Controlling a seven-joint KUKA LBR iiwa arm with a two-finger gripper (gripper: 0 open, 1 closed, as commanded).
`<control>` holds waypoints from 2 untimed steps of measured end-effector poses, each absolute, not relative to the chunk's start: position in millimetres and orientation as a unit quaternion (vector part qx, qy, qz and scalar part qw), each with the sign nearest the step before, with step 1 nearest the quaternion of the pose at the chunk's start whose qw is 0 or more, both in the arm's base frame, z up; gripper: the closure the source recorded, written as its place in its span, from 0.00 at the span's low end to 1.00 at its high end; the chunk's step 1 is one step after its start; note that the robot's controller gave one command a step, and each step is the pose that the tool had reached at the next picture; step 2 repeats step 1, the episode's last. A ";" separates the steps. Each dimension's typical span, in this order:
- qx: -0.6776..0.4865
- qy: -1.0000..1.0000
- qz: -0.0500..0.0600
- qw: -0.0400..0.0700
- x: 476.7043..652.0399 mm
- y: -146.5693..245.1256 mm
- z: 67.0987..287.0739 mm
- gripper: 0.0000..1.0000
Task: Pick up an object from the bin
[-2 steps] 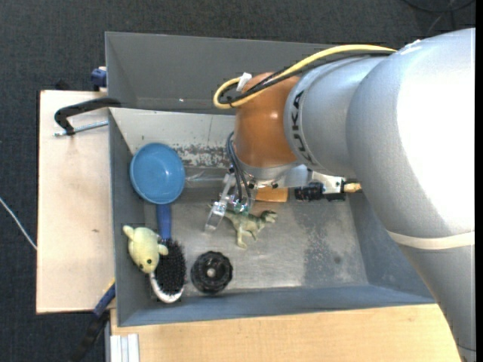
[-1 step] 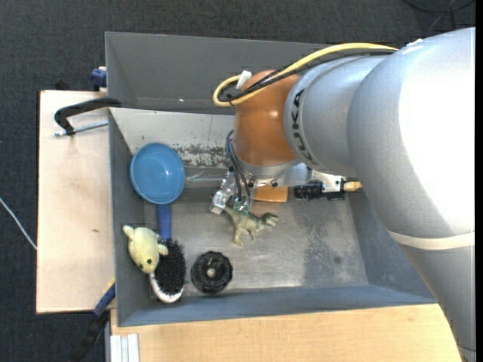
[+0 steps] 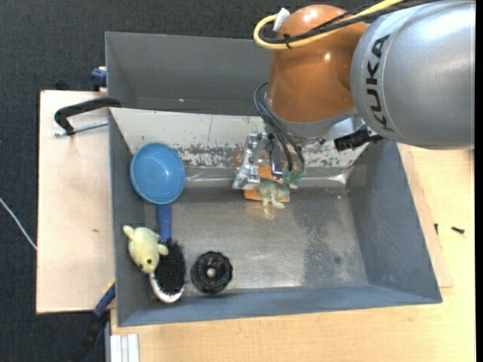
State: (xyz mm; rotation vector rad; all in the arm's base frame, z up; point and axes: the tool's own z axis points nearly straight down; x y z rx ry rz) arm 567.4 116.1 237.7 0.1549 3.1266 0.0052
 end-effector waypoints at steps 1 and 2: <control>-0.165 0.986 0.000 0.005 575.6 106.0 300.6 1.00; -0.165 0.986 0.000 0.005 575.6 106.0 300.6 1.00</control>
Offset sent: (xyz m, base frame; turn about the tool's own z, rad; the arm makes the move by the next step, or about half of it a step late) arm 0.0064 -0.0107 0.0597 -0.4315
